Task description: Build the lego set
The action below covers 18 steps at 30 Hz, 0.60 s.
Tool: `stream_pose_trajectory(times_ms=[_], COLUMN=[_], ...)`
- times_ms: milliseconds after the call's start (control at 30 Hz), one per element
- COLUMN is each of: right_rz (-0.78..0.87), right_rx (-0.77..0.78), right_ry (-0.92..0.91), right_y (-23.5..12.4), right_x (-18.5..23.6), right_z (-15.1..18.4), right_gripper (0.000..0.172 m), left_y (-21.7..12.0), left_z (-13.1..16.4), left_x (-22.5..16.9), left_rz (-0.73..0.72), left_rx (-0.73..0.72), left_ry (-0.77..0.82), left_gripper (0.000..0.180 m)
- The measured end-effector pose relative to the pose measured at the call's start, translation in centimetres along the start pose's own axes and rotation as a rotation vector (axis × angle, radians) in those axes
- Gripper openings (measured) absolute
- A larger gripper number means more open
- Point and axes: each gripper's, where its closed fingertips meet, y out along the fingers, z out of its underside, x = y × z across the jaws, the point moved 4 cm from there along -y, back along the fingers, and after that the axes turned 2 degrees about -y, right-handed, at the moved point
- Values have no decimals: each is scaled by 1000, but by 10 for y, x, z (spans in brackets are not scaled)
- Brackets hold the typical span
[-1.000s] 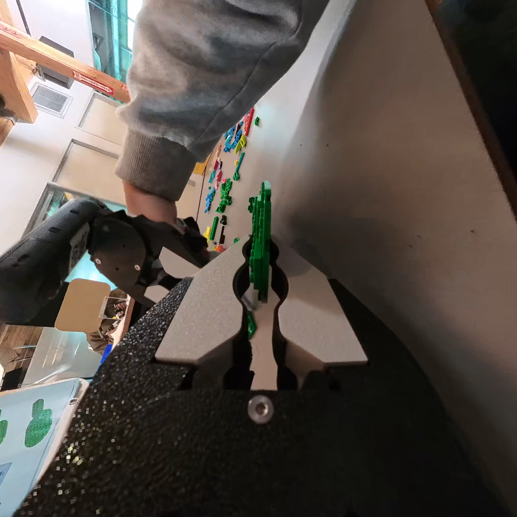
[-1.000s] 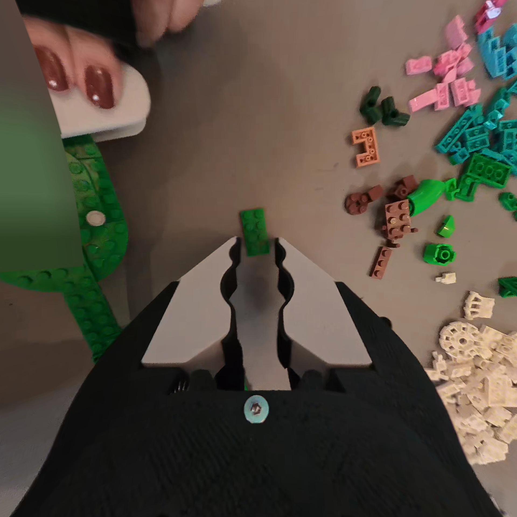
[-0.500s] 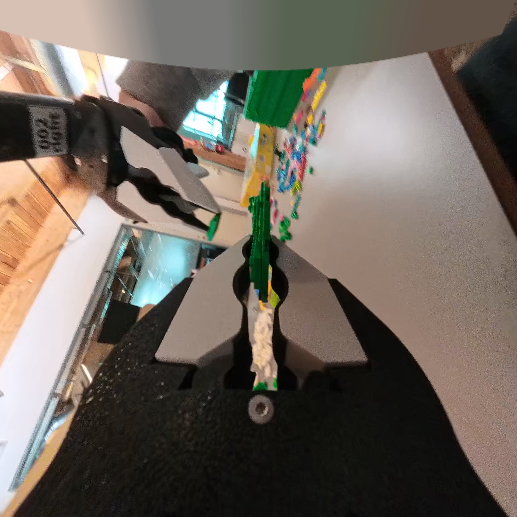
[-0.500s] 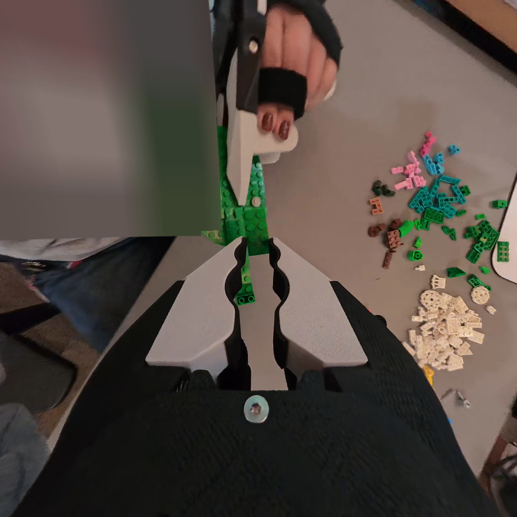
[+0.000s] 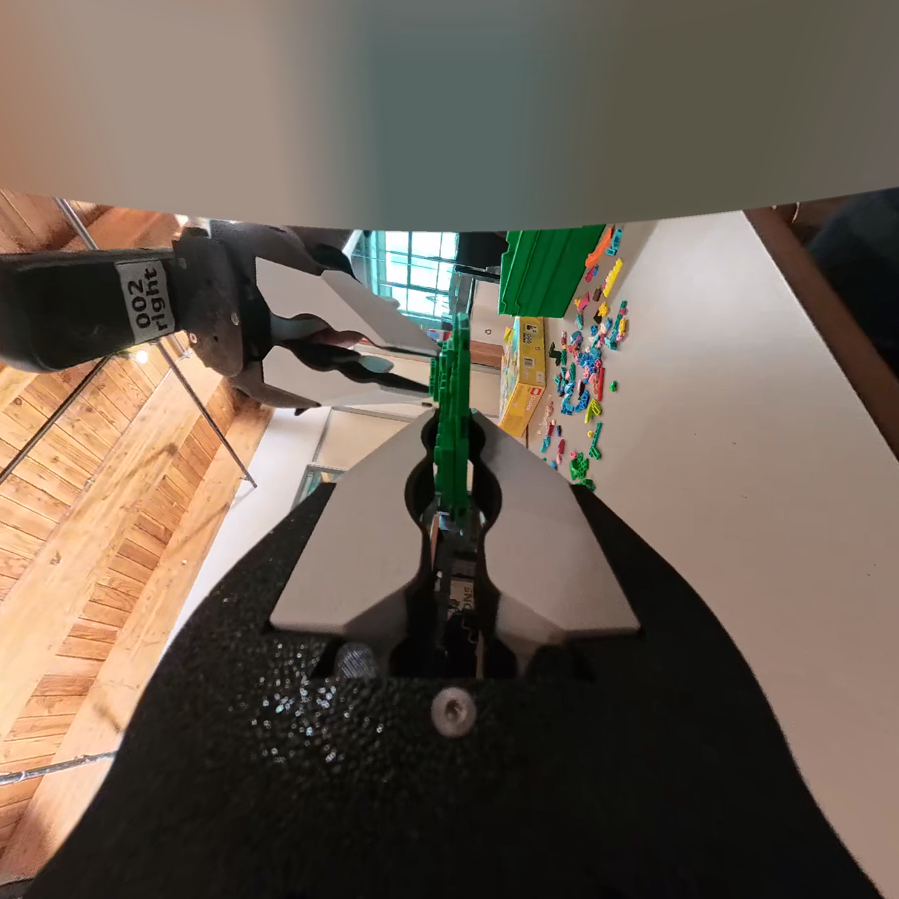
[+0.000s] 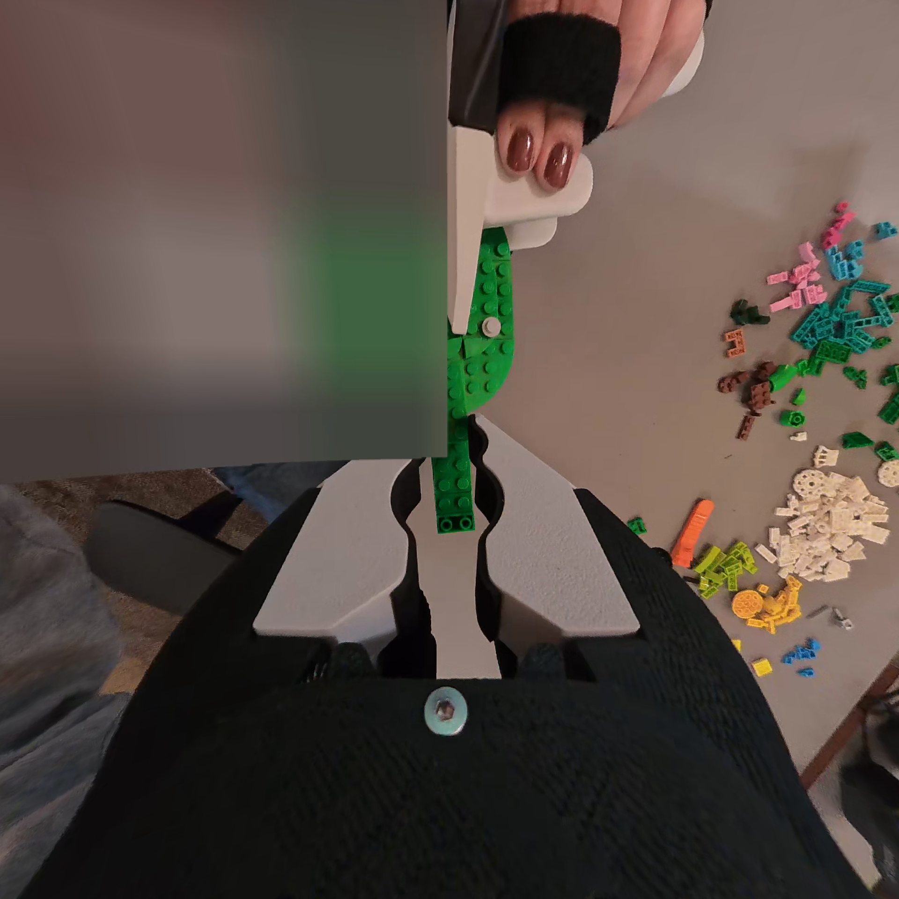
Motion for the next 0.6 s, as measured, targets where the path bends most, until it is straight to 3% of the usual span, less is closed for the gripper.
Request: stream_pose_trajectory(times_ms=[400,600], right_rz=[13,40], right_rx=[40,8], right_ry=[4,9], right_y=[-2,-6], right_x=[-2,-2], right_z=[-8,-9], right_gripper=[15,34], left_y=[-4,-4], left_z=[0,2], left_x=[5,5], left_rz=[-17,-17], left_rx=[13,16], left_ry=[24,19], left_gripper=[5,5])
